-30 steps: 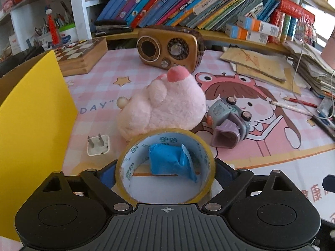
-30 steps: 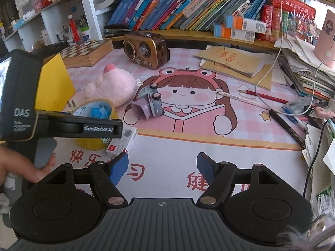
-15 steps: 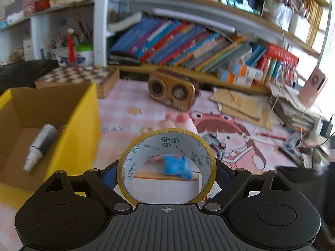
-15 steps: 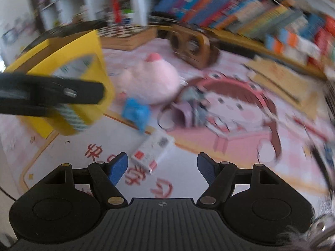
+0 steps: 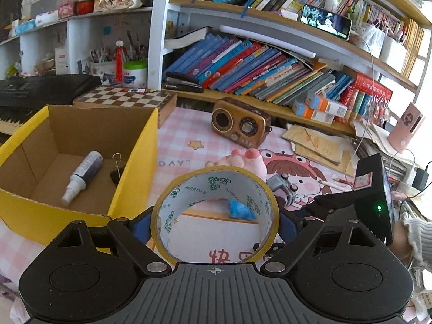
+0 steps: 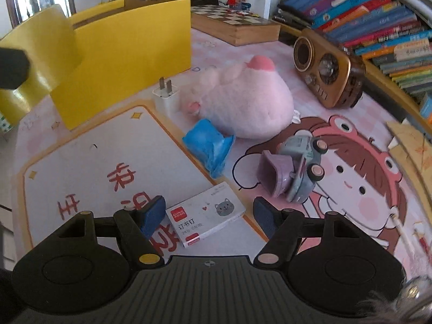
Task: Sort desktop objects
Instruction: 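Lift the tape roll with the left gripper while the right gripper grasps the white-red staple box, then lift the tape roll and staple box and carry both toward the yellow box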
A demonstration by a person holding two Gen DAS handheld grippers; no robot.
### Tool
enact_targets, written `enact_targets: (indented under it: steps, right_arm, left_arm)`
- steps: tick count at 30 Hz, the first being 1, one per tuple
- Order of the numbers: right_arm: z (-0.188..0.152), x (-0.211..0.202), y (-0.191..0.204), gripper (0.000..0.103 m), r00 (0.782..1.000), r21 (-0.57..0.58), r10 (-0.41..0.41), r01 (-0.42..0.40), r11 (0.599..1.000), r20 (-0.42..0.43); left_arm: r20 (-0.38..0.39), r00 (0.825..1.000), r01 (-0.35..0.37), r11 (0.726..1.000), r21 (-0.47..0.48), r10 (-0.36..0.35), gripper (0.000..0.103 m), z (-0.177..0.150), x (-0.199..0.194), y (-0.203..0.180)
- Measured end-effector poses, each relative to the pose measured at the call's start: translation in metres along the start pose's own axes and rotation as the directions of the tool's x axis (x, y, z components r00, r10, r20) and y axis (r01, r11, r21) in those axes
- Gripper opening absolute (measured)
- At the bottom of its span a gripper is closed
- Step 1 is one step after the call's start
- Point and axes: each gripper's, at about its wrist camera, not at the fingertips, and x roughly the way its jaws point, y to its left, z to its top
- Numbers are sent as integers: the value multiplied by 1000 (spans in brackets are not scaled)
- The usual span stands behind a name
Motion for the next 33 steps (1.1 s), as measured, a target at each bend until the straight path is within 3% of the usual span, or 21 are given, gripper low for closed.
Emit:
enact_targets:
  steps: [1, 8, 13, 25, 33]
  right_arm:
    - [0, -1, 0, 59, 1000, 0, 1, -1, 1000, 5]
    - [-3, -11, 7, 58, 999, 29, -41, 41, 999, 14]
    - [-2, -27, 13, 58, 995, 112, -90, 85, 990, 45]
    - [-4, -83, 54, 58, 978, 291, -190, 157, 944, 90]
    - [-7, -117, 83, 58, 960, 439, -258, 186, 879, 110]
  left_arm:
    - [3, 1000, -1, 1000, -1, 1, 90, 0, -1, 0]
    - [17, 1000, 10, 1000, -2, -10, 90, 1, -5, 0]
    - [28, 999, 30, 1000, 7, -30, 90, 2, -8, -1]
    - [58, 992, 112, 992, 49, -115, 90, -4, -30, 8]
    - [56, 988, 138, 989, 62, -141, 90, -10, -48, 27]
